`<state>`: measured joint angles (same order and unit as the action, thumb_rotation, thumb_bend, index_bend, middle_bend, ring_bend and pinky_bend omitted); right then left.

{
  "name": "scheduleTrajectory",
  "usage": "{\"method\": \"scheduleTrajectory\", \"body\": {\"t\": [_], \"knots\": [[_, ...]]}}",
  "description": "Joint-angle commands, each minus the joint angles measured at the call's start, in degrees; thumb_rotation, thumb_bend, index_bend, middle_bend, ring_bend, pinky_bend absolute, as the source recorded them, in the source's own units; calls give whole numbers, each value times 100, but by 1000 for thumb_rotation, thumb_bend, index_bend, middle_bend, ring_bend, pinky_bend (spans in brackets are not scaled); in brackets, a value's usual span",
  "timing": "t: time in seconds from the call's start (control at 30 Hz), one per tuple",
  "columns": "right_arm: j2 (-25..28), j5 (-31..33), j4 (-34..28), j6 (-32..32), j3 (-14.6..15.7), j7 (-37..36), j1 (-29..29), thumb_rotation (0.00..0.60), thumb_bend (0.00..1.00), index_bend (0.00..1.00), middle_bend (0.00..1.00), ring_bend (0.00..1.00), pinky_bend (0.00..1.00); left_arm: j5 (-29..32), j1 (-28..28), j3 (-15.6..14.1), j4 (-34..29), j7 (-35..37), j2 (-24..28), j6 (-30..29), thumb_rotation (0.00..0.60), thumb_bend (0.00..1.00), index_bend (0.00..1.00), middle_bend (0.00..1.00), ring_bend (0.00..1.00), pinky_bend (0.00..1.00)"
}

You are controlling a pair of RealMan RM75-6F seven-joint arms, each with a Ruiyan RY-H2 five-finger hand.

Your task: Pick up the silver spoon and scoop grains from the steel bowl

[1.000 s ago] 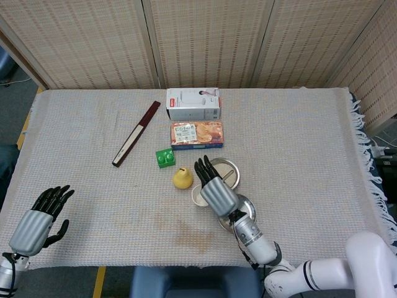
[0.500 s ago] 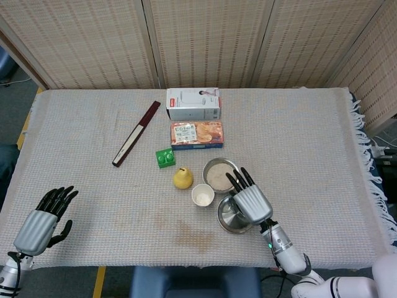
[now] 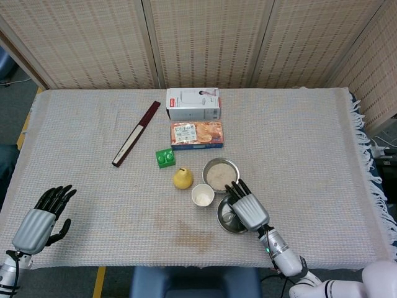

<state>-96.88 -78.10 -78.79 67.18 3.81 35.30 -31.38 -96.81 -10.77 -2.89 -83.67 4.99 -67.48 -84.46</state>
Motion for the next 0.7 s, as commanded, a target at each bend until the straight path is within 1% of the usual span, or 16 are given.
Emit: {"method": "scheduleTrajectory", "body": {"t": [0.03, 0.2, 0.4, 0.57, 0.6, 0.7], "knots": [[15, 8, -16, -50, -41, 16, 30, 600, 474, 478, 82, 0, 0, 2, 4, 0, -4, -9, -6, -6, 600, 533, 0, 0, 0, 79], [90, 5, -117, -116, -84, 118, 58, 600, 448, 400, 82, 0, 0, -7, 11, -2, -22, -41, -10, -23, 600, 551, 0, 0, 0, 79], [314, -77, -439, 4, -133, 88, 163, 600, 414, 383, 81, 0, 0, -2, 12, -4, -27, -59, -12, -17, 600, 550, 0, 0, 0, 79], [661, -295, -853, 433, -131, -74, 399, 600, 407, 379, 81, 0, 0, 4, 18, 4, -20, -42, -5, -37, 600, 549, 0, 0, 0, 79], [739, -346, -938, 556, -114, -82, 470, 600, 399, 366, 81, 0, 0, 4, 19, 6, -19, -41, -5, -41, 600, 549, 0, 0, 0, 79], [1018, -499, -1242, 1093, 4, -12, 823, 600, 347, 278, 66, 0, 0, 11, 26, 17, -12, -43, -8, -63, 600, 549, 0, 0, 0, 79]]}}
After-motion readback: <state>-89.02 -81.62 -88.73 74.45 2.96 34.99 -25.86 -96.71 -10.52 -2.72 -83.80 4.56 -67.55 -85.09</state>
